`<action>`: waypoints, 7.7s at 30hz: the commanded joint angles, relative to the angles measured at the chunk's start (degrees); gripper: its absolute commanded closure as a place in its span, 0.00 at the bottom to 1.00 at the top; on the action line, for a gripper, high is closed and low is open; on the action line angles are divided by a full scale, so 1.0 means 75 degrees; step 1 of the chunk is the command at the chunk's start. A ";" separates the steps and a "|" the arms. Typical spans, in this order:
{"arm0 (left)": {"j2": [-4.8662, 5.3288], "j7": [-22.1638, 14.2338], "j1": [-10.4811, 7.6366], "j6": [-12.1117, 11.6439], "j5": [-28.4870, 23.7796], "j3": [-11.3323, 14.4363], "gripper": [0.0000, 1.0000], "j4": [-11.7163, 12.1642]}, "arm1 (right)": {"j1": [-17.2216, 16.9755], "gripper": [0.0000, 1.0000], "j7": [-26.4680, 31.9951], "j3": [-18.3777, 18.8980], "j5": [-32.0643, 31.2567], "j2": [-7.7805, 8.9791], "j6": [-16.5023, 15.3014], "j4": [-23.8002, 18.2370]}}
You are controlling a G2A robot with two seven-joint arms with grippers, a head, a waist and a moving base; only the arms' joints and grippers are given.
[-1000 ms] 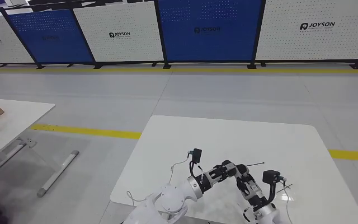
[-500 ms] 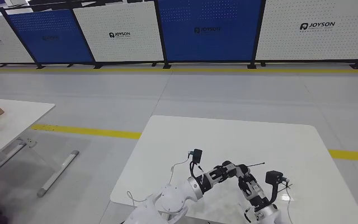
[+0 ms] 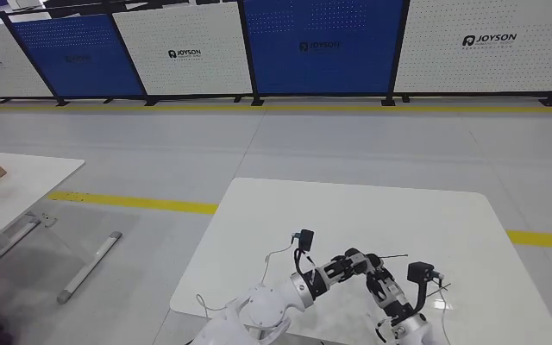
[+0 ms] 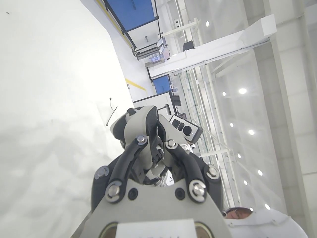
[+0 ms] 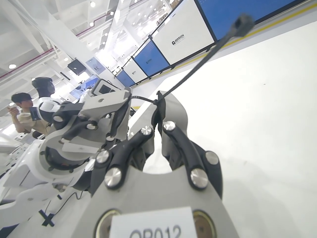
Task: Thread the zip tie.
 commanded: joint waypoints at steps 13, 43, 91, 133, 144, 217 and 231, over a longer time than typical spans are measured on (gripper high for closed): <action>0.0008 -0.0047 0.0039 -0.0145 0.0121 0.0005 1.00 -0.0129 | 0.0061 1.00 0.0246 -0.0151 -0.0342 0.0014 0.0050 0.0020; 0.0071 -0.0138 0.0274 -0.0387 0.0226 -0.0163 1.00 -0.0370 | 0.0105 1.00 0.0243 -0.0163 -0.0171 0.0028 0.0088 0.0092; 0.0096 0.0231 0.0330 0.0312 0.0837 -0.0143 1.00 -0.0593 | -0.0044 1.00 -0.0303 -0.0102 -0.0483 0.0043 0.0286 -0.0077; 0.0098 0.0527 0.0442 0.0129 0.0925 -0.0290 1.00 -0.0471 | -0.0485 0.75 -0.0546 0.0695 0.0553 0.0133 -0.0218 -0.0182; 0.0110 0.0436 0.0435 0.0250 0.1375 -0.0181 1.00 -0.0547 | -0.0503 0.79 -0.0067 0.0748 0.1070 0.0212 -0.0219 -0.0577; 0.0055 0.0854 0.0475 0.0313 0.0896 -0.0306 1.00 -0.0701 | -0.0509 0.00 -0.0371 0.0649 0.0411 0.0585 0.0079 -0.0515; 0.0129 0.0821 0.0764 0.0458 0.1262 -0.0473 1.00 -0.1196 | -0.0413 0.00 -0.0253 0.0457 -0.1231 0.0596 0.0665 -0.0582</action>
